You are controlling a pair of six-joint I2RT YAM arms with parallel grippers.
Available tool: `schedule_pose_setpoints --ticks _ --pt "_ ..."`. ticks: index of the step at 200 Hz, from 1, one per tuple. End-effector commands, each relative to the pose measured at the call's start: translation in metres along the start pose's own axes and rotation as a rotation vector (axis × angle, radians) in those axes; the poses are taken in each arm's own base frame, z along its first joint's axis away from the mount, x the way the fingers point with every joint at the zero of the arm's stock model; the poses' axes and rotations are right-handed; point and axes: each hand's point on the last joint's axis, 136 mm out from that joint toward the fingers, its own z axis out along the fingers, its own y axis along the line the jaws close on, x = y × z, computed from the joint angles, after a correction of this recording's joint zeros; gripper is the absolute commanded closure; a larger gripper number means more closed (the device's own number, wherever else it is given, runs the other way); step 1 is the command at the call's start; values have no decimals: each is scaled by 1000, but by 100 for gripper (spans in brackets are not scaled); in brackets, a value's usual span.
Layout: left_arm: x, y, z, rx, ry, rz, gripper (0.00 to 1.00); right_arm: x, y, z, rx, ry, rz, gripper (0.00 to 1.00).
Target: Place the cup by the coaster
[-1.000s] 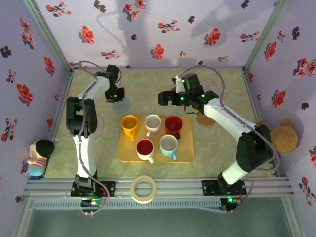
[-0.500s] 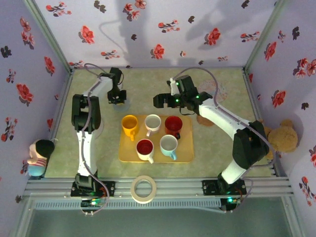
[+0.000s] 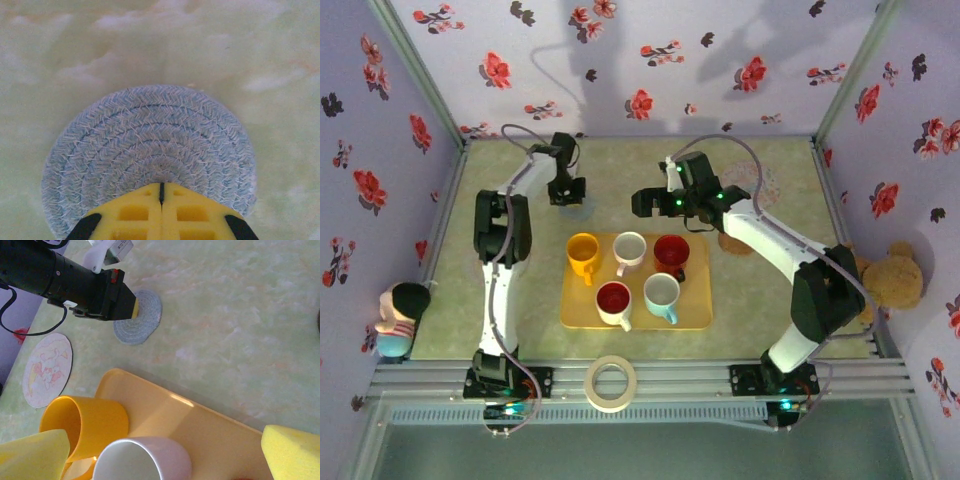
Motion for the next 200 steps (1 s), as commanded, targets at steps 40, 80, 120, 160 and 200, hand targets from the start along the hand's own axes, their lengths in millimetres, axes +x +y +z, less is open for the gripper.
schedule_pose_setpoints --ticks 40,80,120,160,200 --pt "11 -21 37 42 82 14 100 -6 -6 -7 62 -40 10 0" --pt "14 -25 43 54 104 12 100 -4 -10 -9 81 -38 9 0" --pt "14 -33 49 85 113 11 100 -5 -12 -12 101 -43 2 0" --pt "14 -33 49 80 114 9 99 -3 -15 -14 119 -36 3 0" --pt "14 -35 41 78 122 8 93 -1 -17 -15 131 -28 0 0"
